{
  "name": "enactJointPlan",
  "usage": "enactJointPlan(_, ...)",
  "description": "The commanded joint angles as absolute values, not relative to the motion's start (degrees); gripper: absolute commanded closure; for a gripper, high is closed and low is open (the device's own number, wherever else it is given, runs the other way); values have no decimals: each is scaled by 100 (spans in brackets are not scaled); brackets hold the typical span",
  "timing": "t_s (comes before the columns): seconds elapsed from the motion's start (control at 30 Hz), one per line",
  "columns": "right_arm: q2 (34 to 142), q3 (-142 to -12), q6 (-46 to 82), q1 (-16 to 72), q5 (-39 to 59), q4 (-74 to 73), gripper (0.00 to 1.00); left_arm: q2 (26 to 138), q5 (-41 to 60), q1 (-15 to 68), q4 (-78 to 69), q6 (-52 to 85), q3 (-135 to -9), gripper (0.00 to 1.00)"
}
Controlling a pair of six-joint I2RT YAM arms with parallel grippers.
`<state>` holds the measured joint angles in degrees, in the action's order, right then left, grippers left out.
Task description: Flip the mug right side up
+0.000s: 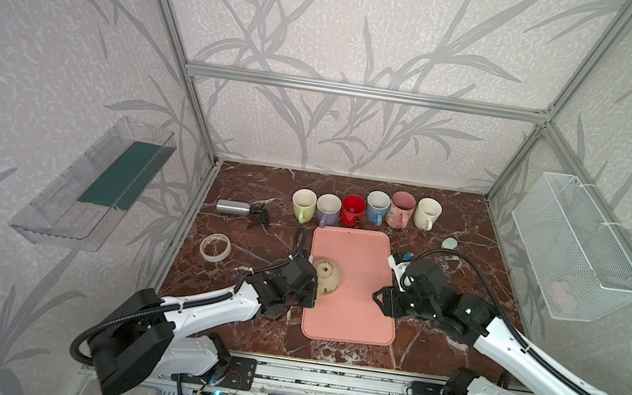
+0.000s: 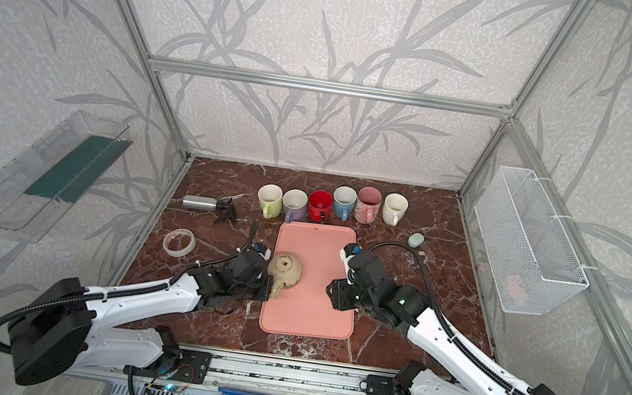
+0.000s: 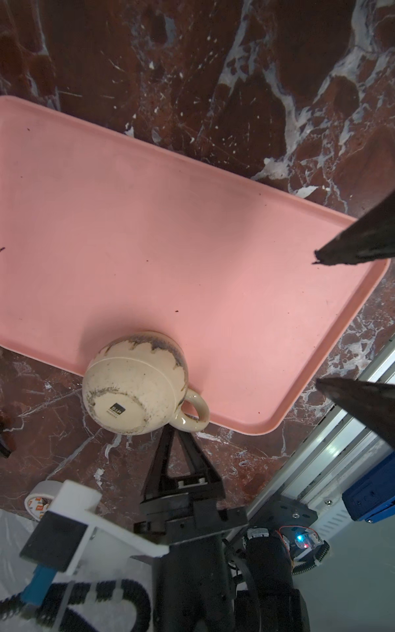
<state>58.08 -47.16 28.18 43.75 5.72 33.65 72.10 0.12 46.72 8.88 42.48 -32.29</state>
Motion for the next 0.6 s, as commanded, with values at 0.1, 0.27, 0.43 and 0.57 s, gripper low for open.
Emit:
enactJointPlan(0.1, 5978, -4881, 2477, 3989, 1065, 3160, 46, 7913, -194, 5198, 269, 4595, -3991, 100)
enactJointPlan(0.27, 6107, -4938, 2213, 3645, 1227, 3209, 46, 8751, -201, 5445, 91, 4685, -4607, 100)
enactJointPlan(0.43, 6095, -4893, 1921, 3473, 1310, 3214, 45, 8945, -457, 5537, 403, 4649, -5084, 100)
enactJointPlan(0.57, 6000, -4640, 1896, 3483, 1553, 2974, 44, 8304, -823, 5587, 788, 4718, -5038, 100)
